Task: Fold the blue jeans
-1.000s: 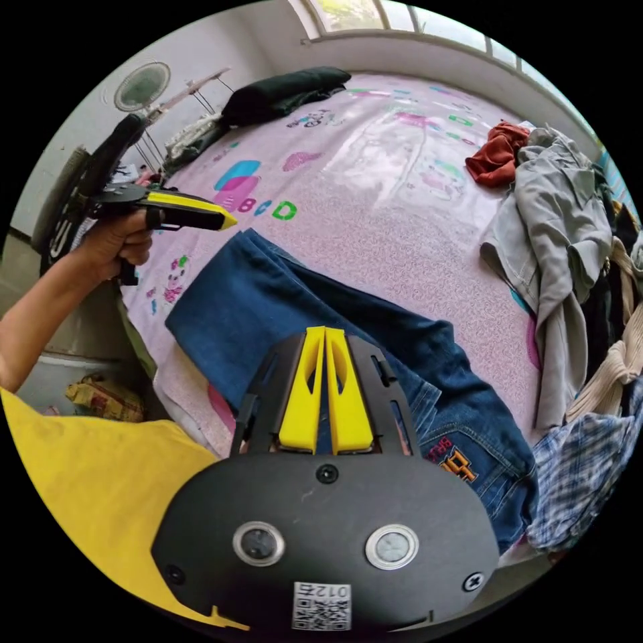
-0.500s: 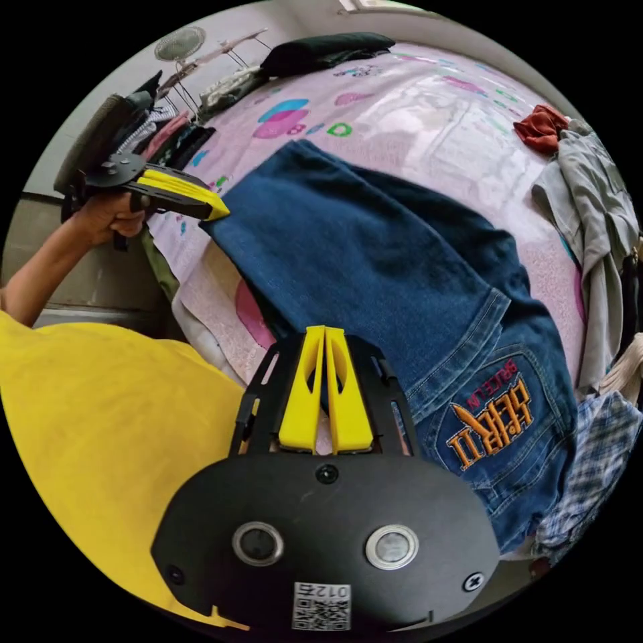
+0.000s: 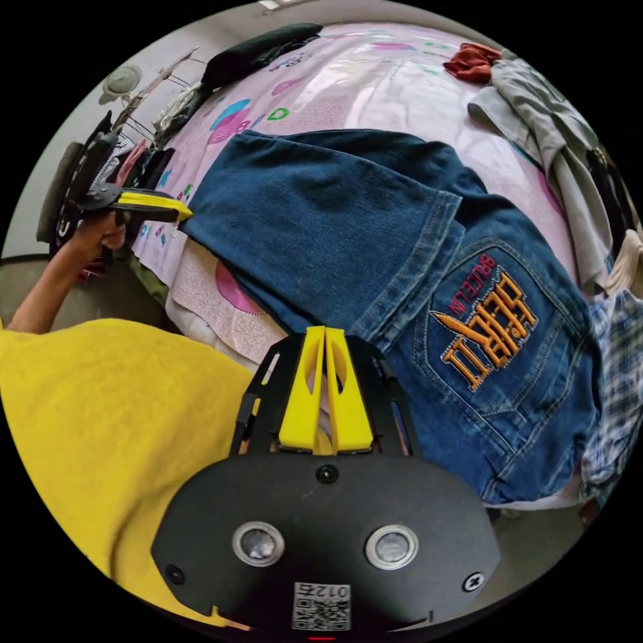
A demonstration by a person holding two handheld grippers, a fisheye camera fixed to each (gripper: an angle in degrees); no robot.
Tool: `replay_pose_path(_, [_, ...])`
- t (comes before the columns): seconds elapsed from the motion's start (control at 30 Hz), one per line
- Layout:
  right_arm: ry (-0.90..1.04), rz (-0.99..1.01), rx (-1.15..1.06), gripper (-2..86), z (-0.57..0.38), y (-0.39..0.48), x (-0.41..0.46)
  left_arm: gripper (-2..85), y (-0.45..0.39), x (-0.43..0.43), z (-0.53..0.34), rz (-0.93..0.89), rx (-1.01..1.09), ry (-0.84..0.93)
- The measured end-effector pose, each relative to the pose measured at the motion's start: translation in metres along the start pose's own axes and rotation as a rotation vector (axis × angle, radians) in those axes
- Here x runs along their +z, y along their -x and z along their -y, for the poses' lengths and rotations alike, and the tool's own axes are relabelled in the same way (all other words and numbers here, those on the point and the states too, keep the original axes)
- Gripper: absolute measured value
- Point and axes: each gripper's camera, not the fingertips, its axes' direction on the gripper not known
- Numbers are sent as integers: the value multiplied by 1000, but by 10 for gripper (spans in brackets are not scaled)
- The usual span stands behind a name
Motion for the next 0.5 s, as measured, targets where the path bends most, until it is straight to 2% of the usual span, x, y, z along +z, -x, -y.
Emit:
replay_pose_path(0.07, [-7, -47, 19, 0, -20, -5, -6, 1, 2, -2, -5, 51, -15, -19])
replay_pose_path(0.1, [11, -43, 30, 0, -25, -8, -3, 2, 5, 11, -6, 39, -18, 35])
replay_pose_path(0.17, [-46, 53, 120, -1, -41, -26, -10, 5, 13, 22, -8, 7, -44, 31])
replay_pose_path(0.27, [-123, 50, 200, -1, -61, -36, -37, 17, 37, 14, -18, -95, -185, -52])
replay_pose_path(0.33, [-188, 66, 234, -1, -76, -43, -54, 48, 69, 16, -31, -274, -352, -141])
replay_pose_path(0.4, [-239, 73, 280, -1, -88, -51, -68, 76, 91, 29, -36, -465, -400, -159])
replay_pose_path(0.5, [-268, 87, 250, -1, -86, -50, -83, 98, 104, 43, -38, -501, -390, -151])
